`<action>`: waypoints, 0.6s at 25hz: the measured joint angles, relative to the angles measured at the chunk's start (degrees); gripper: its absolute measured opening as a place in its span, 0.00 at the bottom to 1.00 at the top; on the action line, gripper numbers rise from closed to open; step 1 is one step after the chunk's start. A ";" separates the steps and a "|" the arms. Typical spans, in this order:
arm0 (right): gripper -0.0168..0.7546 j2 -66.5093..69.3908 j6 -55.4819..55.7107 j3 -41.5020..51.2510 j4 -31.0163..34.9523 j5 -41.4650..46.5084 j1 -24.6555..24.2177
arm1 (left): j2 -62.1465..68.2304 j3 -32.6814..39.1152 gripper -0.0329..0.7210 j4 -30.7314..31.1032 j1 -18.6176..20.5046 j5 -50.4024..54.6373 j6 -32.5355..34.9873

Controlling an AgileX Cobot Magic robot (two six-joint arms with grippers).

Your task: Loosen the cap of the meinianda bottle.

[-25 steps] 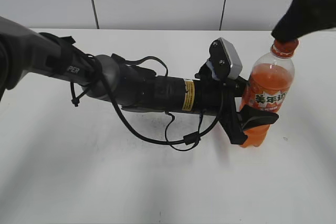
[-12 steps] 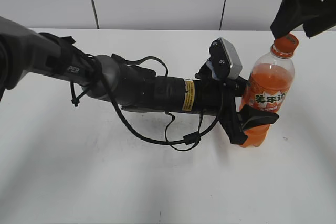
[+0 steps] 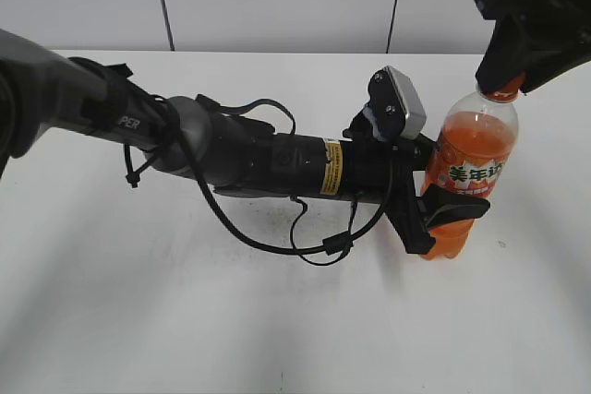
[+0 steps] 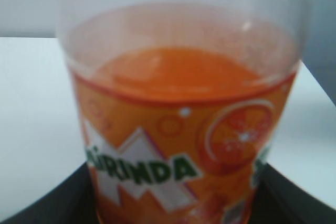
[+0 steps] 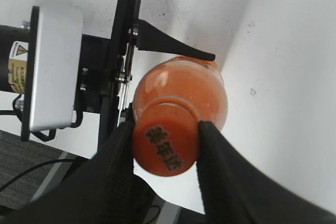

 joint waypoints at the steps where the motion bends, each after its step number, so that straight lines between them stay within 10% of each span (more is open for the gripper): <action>1: 0.38 0.00 -0.66 0.00 0.00 0.00 0.00 | 0.00 0.00 0.61 0.00 0.00 0.00 0.00; 5: 0.38 0.00 -12.34 0.00 0.18 0.00 0.00 | 0.00 0.00 0.61 -0.06 0.00 0.00 0.00; 12: 0.38 0.00 -78.59 -0.19 -1.04 -0.05 0.00 | 0.00 0.02 0.61 0.24 0.00 -0.01 0.11; 15: 0.38 0.00 -88.74 -0.59 -1.27 -0.11 0.00 | 0.00 0.02 0.61 0.12 0.00 -0.01 0.11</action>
